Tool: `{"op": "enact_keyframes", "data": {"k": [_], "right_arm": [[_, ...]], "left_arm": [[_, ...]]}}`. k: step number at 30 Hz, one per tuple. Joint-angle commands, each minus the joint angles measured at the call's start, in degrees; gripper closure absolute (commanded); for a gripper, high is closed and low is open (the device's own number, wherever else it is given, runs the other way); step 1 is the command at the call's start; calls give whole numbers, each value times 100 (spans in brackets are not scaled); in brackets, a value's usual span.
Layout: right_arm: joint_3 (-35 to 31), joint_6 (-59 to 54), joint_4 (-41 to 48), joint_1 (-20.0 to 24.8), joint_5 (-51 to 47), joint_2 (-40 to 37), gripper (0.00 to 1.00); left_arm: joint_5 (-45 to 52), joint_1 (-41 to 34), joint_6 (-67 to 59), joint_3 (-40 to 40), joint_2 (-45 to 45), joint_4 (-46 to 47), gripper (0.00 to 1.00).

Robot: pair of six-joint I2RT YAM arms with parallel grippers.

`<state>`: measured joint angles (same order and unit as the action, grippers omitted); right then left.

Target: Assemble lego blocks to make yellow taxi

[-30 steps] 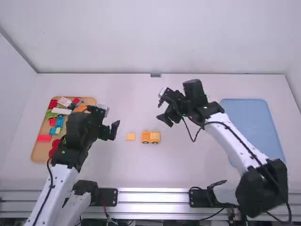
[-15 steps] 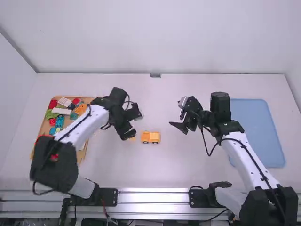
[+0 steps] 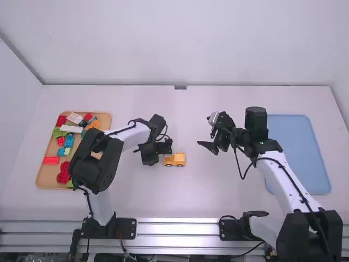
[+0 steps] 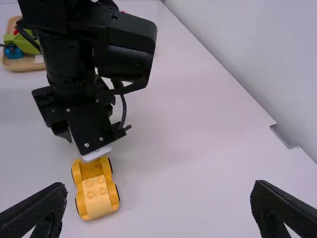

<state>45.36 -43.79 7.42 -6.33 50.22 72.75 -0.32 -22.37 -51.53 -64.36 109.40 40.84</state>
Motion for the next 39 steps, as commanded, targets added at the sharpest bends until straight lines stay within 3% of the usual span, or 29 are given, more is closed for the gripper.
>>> {"op": "enact_keyframes", "data": {"k": [1, 6, 9, 10, 11, 13, 16, 17, 18, 29, 30, 31, 35, 39], "right_arm": [[-39, -20, -17, -2, 79, 35, 1], [-39, -17, -20, -15, 76, 35, 2], [-42, 11, -68, 0, 72, 35, 1], [-39, 39, -92, -9, 72, 35, 1], [-39, 42, -109, -15, 81, 35, 1], [-39, 17, -164, -2, 81, 33, 1], [-42, 24, -310, -4, 81, 35, 1], [-42, 26, -361, -4, 81, 33, 2], [-42, 24, -411, -4, 83, 35, 2], [-39, 22, -420, -103, 81, 35, 2], [-39, 24, -404, -127, 72, 35, 2], [-42, 22, -400, -136, 72, 35, 1], [-42, 26, -402, -116, 74, 35, 2], [-42, 26, -396, -133, 74, 35, 1]], "left_arm": [[-2, 37, -61, -76, 11, -44, 52], [356, 39, -31, 103, 11, -358, 57], [223, 13, 756, 177, 9, -485, 78], [149, 13, 975, 177, 9, -505, 80], [-96, 15, 1543, 175, 9, -566, 84], [-387, 42, 2437, 170, -2, -706, 78], [-264, 9, 4354, 120, -2, -848, 81], [-205, 9, 4955, 114, -2, -857, 86], [-210, 9, 5884, 116, 0, -785, 98], [-385, 85, 12782, 131, 0, -221, 96], [-385, 81, 13199, 131, -2, -225, 92], [-365, 81, 13584, 131, -2, -232, 97], [-28, 103, 15827, 133, -2, -208, 98], [87, 111, 16771, 133, -2, -254, 92]]}}
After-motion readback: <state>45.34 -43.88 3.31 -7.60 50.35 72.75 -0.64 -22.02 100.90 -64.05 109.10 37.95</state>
